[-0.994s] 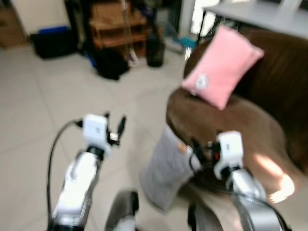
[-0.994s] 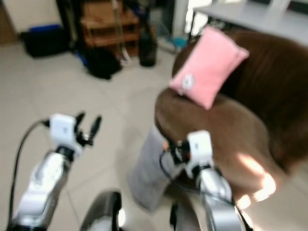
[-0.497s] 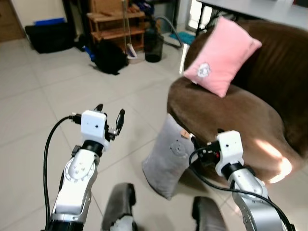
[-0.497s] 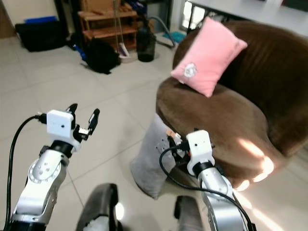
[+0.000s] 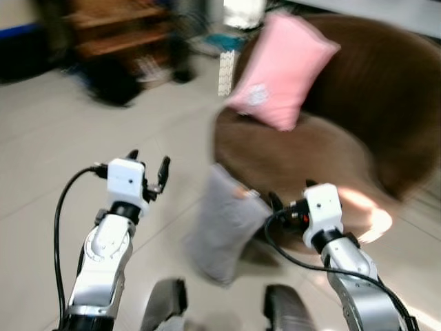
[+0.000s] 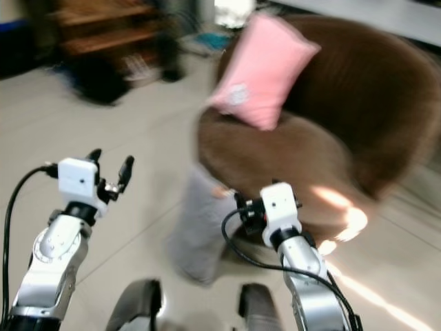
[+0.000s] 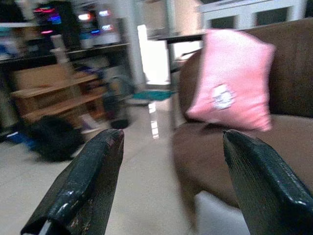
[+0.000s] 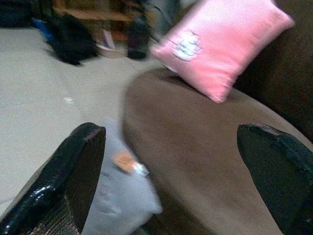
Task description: Move the pillow to the sofa from floor
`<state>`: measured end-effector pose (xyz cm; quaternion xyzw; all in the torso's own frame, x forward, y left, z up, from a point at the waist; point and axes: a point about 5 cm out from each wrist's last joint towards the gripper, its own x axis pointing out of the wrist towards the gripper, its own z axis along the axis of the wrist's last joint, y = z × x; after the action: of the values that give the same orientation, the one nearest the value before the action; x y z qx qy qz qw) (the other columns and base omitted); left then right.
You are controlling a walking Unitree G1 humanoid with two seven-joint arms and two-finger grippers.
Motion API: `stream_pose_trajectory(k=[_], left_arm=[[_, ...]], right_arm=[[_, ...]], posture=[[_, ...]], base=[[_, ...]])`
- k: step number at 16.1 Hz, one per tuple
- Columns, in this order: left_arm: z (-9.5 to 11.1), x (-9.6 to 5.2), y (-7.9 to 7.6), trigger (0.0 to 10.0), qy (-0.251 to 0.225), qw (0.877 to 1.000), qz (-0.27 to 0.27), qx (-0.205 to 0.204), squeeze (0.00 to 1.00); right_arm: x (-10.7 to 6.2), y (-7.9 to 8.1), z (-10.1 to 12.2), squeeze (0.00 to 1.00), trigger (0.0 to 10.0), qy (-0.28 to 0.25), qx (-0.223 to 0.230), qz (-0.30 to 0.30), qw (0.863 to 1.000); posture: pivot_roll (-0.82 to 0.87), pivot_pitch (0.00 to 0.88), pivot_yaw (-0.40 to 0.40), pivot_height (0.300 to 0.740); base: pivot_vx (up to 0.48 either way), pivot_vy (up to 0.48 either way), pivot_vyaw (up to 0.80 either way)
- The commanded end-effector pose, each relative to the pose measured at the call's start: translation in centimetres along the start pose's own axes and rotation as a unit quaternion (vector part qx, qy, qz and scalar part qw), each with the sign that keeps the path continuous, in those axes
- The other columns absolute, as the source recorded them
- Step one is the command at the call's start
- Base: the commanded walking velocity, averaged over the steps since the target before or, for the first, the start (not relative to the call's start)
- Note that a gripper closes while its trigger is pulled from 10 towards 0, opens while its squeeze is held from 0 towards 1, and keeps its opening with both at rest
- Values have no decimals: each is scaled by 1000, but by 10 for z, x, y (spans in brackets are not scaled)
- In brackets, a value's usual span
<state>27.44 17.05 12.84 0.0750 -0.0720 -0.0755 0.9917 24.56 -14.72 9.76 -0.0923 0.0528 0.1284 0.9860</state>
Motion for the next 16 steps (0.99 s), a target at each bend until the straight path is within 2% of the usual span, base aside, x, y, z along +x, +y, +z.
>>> stream_pose_trajectory(k=[1,3,9,16], left_arm=[[2,1,-9,10000,-5,1000,-14,-3,0],[1,1,-9,10000,-4,1000,-17,-3,0],[1,1,-11,10000,-2,1000,-25,-2,0],[-2,3,-12,10000,3,1000,-28,-4,0]], right_arm=[[-2,-6,-2,0,10000,10,-4,-14,1000],[-1,-6,-1,0,10000,9,-13,-10,1000],[-2,-4,-7,0,10000,18,-9,-4,1000],[-1,-7,-15,0,10000,32,-1,1,999]], posture=[[-62,26,1,615],[-62,28,1,615],[-62,27,1,615],[-59,27,3,610]], base=[[352,0,0],[358,0,269],[336,0,773],[0,0,0]])
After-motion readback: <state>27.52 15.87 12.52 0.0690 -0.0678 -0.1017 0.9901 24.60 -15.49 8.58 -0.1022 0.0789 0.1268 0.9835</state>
